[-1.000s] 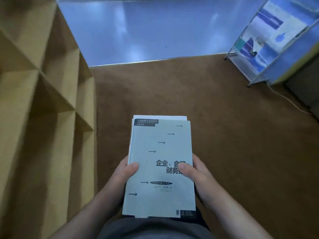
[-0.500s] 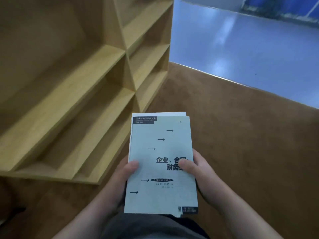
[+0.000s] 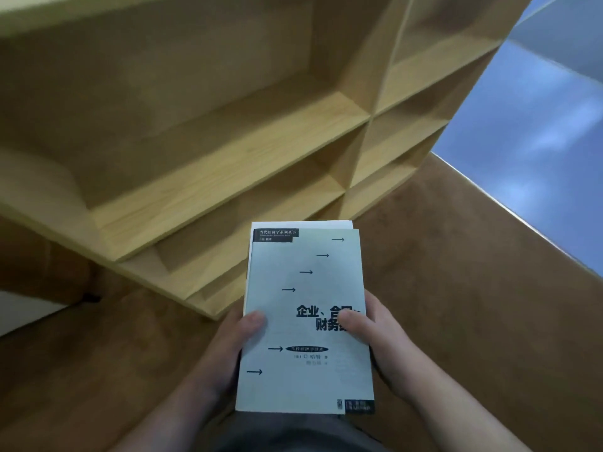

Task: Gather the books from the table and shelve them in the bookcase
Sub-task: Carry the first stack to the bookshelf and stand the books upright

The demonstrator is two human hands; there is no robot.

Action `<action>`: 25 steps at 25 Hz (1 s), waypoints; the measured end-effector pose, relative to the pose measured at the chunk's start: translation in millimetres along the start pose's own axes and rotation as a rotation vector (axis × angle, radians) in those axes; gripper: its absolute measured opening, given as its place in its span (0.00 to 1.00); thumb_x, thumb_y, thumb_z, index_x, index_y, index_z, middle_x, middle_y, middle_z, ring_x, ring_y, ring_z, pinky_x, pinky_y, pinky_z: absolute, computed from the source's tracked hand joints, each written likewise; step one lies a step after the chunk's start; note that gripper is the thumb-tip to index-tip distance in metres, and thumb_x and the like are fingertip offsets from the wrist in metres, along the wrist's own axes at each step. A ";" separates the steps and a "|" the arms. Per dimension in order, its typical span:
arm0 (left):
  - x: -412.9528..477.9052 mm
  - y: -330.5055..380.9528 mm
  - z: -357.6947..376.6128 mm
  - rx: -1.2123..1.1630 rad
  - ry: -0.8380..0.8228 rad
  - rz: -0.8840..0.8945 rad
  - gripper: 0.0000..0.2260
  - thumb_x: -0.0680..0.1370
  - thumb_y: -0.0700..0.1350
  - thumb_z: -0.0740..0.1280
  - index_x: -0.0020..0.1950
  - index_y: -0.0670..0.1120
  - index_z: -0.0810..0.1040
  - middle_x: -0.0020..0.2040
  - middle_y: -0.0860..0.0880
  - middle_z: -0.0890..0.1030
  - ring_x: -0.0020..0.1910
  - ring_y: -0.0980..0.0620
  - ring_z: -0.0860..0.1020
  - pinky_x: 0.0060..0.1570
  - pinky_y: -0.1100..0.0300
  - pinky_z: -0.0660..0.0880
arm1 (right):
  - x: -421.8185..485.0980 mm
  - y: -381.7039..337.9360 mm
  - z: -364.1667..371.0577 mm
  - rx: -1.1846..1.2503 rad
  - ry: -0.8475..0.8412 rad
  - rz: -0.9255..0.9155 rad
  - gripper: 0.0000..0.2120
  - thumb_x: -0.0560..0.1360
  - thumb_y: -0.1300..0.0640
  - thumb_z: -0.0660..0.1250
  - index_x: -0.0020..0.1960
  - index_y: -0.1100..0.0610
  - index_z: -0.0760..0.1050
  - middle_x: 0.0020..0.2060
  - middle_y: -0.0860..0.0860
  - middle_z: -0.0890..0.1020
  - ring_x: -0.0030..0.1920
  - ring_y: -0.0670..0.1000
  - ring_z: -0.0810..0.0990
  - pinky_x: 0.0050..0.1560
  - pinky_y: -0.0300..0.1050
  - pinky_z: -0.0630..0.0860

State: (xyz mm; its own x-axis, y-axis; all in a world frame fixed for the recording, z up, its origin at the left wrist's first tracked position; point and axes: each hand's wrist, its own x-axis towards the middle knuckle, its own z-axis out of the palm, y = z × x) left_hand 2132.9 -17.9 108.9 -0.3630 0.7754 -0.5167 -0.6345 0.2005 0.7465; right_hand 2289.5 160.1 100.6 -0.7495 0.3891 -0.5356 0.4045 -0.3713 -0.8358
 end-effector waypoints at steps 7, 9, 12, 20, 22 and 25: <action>15.6 4.4 -35.9 -0.063 0.213 0.097 0.66 0.36 0.69 0.81 0.66 0.34 0.74 0.37 0.49 0.88 0.53 0.39 0.84 0.33 0.65 0.80 | 55.5 -30.9 11.1 -0.084 -0.142 0.009 0.35 0.67 0.45 0.72 0.71 0.56 0.70 0.62 0.57 0.83 0.60 0.63 0.83 0.64 0.70 0.75; 13.5 1.5 -33.4 -0.131 0.295 0.070 0.62 0.39 0.65 0.83 0.66 0.36 0.73 0.42 0.44 0.88 0.41 0.45 0.87 0.32 0.58 0.82 | 66.4 -35.5 11.5 -0.102 -0.191 0.043 0.36 0.67 0.46 0.73 0.72 0.56 0.69 0.63 0.58 0.83 0.60 0.63 0.83 0.64 0.71 0.74; 16.3 -4.9 -16.0 -0.197 0.380 0.062 0.47 0.53 0.58 0.82 0.65 0.35 0.74 0.47 0.37 0.87 0.39 0.43 0.87 0.32 0.55 0.82 | 83.7 -44.2 4.7 -0.129 -0.271 0.073 0.36 0.66 0.46 0.73 0.70 0.56 0.71 0.62 0.57 0.83 0.60 0.62 0.83 0.64 0.70 0.75; 44.7 -2.1 60.4 -0.318 0.589 0.069 0.40 0.57 0.61 0.79 0.58 0.37 0.76 0.55 0.38 0.86 0.37 0.54 0.87 0.34 0.63 0.82 | 132.1 -82.3 -48.1 -0.272 -0.538 0.096 0.37 0.63 0.43 0.73 0.70 0.53 0.72 0.60 0.53 0.84 0.57 0.55 0.86 0.57 0.56 0.82; 58.6 -4.8 75.3 -0.269 0.562 0.036 0.54 0.38 0.62 0.83 0.59 0.38 0.76 0.49 0.35 0.81 0.27 0.66 0.82 0.26 0.72 0.75 | 144.3 -91.8 -65.1 -0.295 -0.592 0.102 0.36 0.65 0.46 0.74 0.70 0.53 0.71 0.58 0.52 0.85 0.54 0.53 0.87 0.50 0.48 0.84; 76.8 -18.9 82.0 -0.330 0.599 0.115 0.23 0.72 0.33 0.75 0.64 0.29 0.73 0.38 0.44 0.79 0.22 0.63 0.79 0.20 0.73 0.70 | 157.1 -99.7 -82.2 -0.297 -0.642 0.123 0.29 0.67 0.50 0.72 0.68 0.52 0.73 0.54 0.49 0.87 0.51 0.49 0.88 0.42 0.40 0.83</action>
State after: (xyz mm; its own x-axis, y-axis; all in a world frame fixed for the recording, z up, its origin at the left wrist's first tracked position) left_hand 2172.9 87.0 89.5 -0.6946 0.2971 -0.6552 -0.7091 -0.1292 0.6931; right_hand 2174.5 327.5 89.9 -0.8128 -0.2470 -0.5276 0.5629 -0.0996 -0.8205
